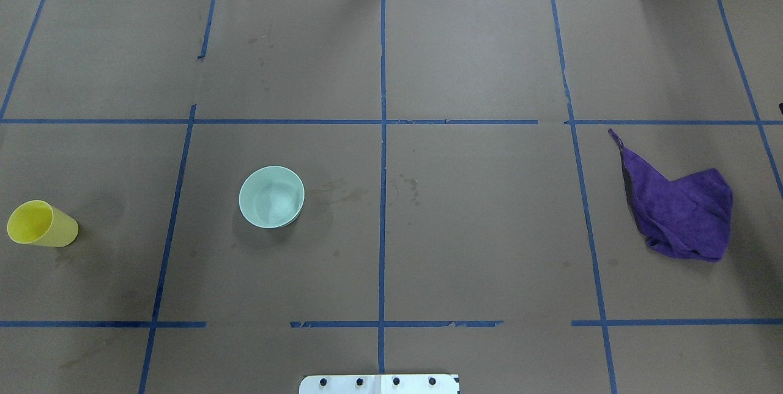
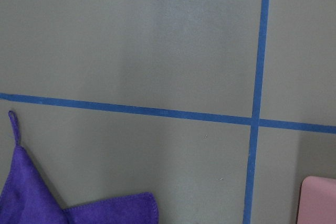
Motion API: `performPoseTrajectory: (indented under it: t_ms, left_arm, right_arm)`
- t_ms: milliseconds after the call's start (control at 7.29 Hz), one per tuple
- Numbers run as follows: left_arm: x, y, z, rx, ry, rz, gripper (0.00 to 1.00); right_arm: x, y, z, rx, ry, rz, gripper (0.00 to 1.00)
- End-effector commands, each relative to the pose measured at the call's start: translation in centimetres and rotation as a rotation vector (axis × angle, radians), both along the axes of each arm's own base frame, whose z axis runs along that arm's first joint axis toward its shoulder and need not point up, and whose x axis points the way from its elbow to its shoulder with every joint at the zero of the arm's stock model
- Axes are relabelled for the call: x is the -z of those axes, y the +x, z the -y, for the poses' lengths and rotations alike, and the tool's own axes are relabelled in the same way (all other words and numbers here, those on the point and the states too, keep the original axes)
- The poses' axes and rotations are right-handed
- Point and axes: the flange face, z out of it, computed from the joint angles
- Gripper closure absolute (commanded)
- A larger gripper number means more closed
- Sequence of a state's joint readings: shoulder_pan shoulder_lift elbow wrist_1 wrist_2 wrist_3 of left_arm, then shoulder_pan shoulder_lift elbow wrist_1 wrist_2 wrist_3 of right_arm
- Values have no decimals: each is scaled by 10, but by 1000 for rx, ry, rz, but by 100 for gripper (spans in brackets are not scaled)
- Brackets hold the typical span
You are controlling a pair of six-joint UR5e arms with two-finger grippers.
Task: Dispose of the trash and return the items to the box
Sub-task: 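Reach the left gripper toward the yellow plastic cup, then grasp the yellow cup with the left gripper and lift it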
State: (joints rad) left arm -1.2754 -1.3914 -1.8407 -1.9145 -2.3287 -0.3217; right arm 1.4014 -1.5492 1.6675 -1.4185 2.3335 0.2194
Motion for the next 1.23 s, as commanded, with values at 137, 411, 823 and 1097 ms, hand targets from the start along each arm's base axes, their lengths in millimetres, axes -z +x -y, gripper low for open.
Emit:
performPoseTrajectory:
  t_ms: [137,411,823,1097]
  left_arm:
    - [-14,83,-57,-10,-106,-71,0]
    - [-24,88,-57,1,-97,-28,0]
    - [-42,98,-58,-20,-125,-11,14]
    - [-44,100,-56,-21,-127,-7,61]
  right_arm:
    - [4,-2,1,2,7,3,0]
    - [5,-2,1,1,14,4,0]
    - [5,-2,1,-1,10,6,0]
    - [6,-2,1,-1,11,6,0]
